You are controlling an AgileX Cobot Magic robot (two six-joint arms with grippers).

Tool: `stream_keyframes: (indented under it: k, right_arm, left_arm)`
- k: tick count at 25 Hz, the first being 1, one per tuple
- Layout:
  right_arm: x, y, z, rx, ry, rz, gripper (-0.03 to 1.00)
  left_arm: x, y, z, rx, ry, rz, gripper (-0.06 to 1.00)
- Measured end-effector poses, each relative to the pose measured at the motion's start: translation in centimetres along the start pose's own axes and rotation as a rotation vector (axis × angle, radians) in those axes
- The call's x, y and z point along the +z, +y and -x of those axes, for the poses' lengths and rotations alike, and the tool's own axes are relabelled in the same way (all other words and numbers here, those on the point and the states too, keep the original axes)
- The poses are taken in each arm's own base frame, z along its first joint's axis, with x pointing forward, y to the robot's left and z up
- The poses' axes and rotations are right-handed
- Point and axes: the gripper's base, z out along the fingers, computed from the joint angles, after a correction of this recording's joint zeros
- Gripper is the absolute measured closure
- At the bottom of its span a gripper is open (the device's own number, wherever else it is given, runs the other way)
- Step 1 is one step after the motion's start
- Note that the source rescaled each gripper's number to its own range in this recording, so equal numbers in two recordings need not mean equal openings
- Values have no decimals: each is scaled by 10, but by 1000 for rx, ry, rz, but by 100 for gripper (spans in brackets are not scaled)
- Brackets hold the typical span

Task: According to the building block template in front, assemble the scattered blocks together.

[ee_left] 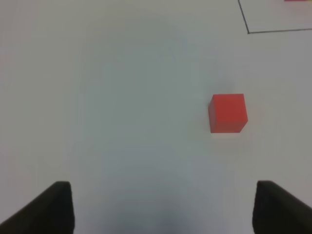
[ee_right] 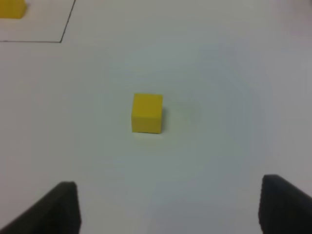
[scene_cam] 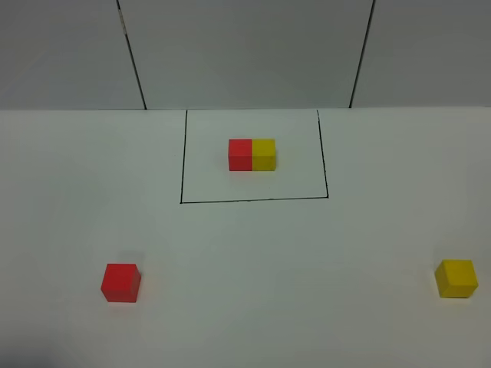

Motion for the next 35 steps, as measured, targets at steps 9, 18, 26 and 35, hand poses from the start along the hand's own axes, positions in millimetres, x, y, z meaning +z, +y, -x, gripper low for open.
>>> stream_keyframes:
  k: [9, 18, 26, 35]
  right_arm:
    - [0, 0, 0, 0, 0, 0, 42]
    - [0, 0, 0, 0, 0, 0, 42]
    - [0, 0, 0, 0, 0, 0, 42]
    - [0, 0, 0, 0, 0, 0, 42]
  left_arm:
    - [54, -1, 65, 3, 221, -3, 17]
    - [127, -37, 89, 83, 403, -64, 17]
    - [188, -68, 92, 72, 571, -16, 17]
    - [236, -82, 89, 33, 665, -36, 17]
